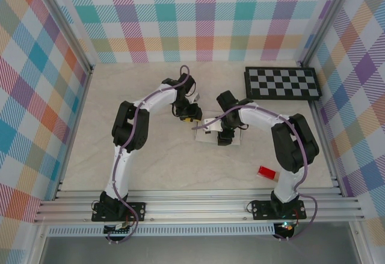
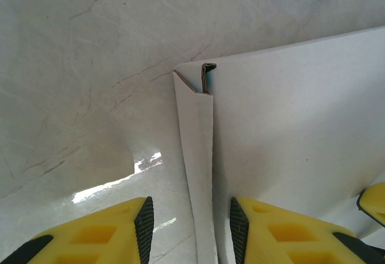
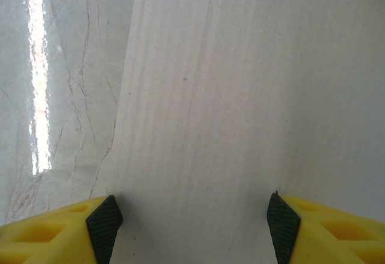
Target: Fold the paper box
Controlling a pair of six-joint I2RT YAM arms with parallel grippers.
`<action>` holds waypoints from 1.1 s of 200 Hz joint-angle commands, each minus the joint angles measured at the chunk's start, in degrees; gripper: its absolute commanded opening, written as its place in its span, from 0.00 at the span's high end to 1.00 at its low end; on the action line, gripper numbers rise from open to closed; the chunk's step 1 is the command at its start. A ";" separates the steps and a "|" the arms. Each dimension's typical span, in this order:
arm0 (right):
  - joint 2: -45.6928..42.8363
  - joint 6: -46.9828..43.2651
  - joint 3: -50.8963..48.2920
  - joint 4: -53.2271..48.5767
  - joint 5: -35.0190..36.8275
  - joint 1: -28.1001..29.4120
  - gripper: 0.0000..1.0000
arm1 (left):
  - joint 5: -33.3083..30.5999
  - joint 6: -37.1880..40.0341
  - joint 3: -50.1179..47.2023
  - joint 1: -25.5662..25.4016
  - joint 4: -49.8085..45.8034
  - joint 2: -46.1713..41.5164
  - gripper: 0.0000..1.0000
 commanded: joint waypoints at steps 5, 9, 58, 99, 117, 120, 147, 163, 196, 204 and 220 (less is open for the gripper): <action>1.83 0.12 -2.33 2.45 3.50 0.97 0.31 | -0.18 0.86 1.75 0.01 -2.59 1.89 0.59; 1.93 0.12 -2.61 2.97 3.78 1.05 0.31 | -0.22 0.86 1.79 0.04 -2.59 1.90 0.59; 1.05 -1.50 -8.70 12.86 9.54 1.68 0.33 | 0.21 1.03 2.10 0.02 -2.85 2.27 0.59; -0.29 -3.59 -12.55 21.26 14.54 2.29 0.40 | 0.74 1.04 2.38 0.06 -2.92 2.63 0.59; -0.81 -4.44 -14.04 24.77 16.45 2.57 0.43 | 0.92 1.03 2.37 -0.07 -2.79 2.77 0.59; -0.94 -4.45 -14.14 25.03 16.49 2.53 0.44 | 0.96 1.03 2.28 -0.12 -2.81 2.74 0.59; -1.97 -4.44 -15.11 27.09 16.88 2.61 0.60 | 1.18 1.03 2.35 -0.16 -2.76 2.90 0.59; -2.51 -4.58 -16.16 29.10 17.43 2.65 0.61 | 1.19 1.03 2.43 -0.16 -2.86 2.98 0.59; -3.34 -2.86 -17.08 31.16 17.55 2.65 0.59 | 0.90 0.43 2.62 -0.16 -2.94 3.16 0.59; -3.35 -2.49 -17.26 31.37 17.47 2.65 0.57 | 1.13 0.40 2.71 -0.16 -2.94 3.20 0.59; -3.64 -1.82 -17.29 30.91 16.45 2.57 0.51 | 1.36 0.33 2.82 -0.16 -3.03 3.31 0.59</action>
